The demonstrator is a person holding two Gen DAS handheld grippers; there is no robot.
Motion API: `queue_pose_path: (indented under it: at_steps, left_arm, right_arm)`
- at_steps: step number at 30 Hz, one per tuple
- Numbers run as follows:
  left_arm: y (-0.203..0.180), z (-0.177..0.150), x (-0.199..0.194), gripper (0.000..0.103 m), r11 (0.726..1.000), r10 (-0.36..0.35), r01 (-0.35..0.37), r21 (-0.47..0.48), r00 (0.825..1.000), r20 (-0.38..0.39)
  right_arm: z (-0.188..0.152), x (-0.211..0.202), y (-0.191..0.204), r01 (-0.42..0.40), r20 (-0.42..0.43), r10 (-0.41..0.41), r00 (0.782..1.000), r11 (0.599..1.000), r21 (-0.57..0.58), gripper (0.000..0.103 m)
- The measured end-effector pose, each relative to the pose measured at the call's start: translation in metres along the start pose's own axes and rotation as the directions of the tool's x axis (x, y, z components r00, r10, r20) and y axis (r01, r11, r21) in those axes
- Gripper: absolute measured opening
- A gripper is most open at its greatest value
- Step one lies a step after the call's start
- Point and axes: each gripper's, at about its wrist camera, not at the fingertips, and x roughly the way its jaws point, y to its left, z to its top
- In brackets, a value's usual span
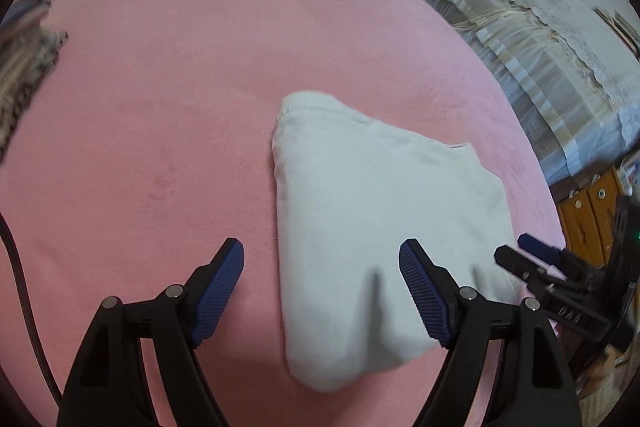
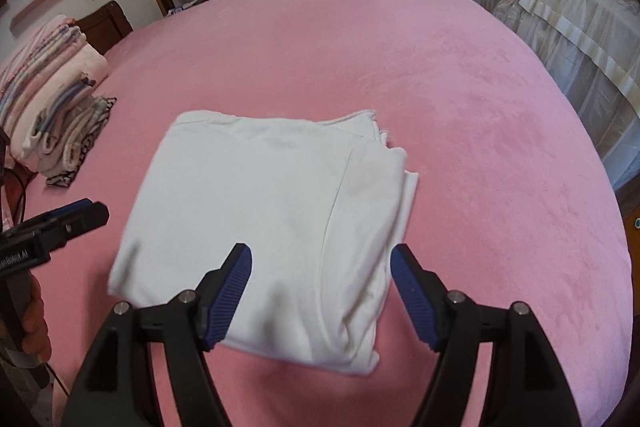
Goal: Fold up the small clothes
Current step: 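Close both tools on the edge of the folded sweatshirt bundle, then lift the bundle with both tools and carry it toward the clothes stack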
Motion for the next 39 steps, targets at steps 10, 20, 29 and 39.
queue_pose_path:
  at_steps: [10, 20, 29, 39]
  left_arm:
    - [0.031, -0.014, 0.058, 0.084, 0.986, -0.096, 0.084, -0.145, 0.993, -0.073]
    - [0.026, -0.018, 0.065, 0.087, 0.990, -0.098, 0.088, -0.114, 0.992, -0.077]
    - [0.029, -0.018, 0.063, 0.079, 0.988, -0.118, 0.108, -0.111, 0.989, -0.089]
    - [-0.002, -0.021, 0.044, 0.025, 0.997, -0.075, 0.075, 0.005, 0.997, -0.022]
  right_arm:
    - [-0.018, 0.048, -0.053, -0.140, -0.081, 0.157, 0.984, 0.973, 0.183, 0.073]
    - [-0.017, 0.061, -0.055, -0.138, -0.097, 0.157, 0.983, 0.974, 0.178, 0.075]
    - [-0.016, 0.060, -0.059, -0.173, -0.110, 0.196, 0.975, 0.967, 0.185, 0.070]
    - [-0.016, 0.045, -0.036, -0.135, -0.092, 0.145, 0.985, 0.985, 0.107, 0.028]
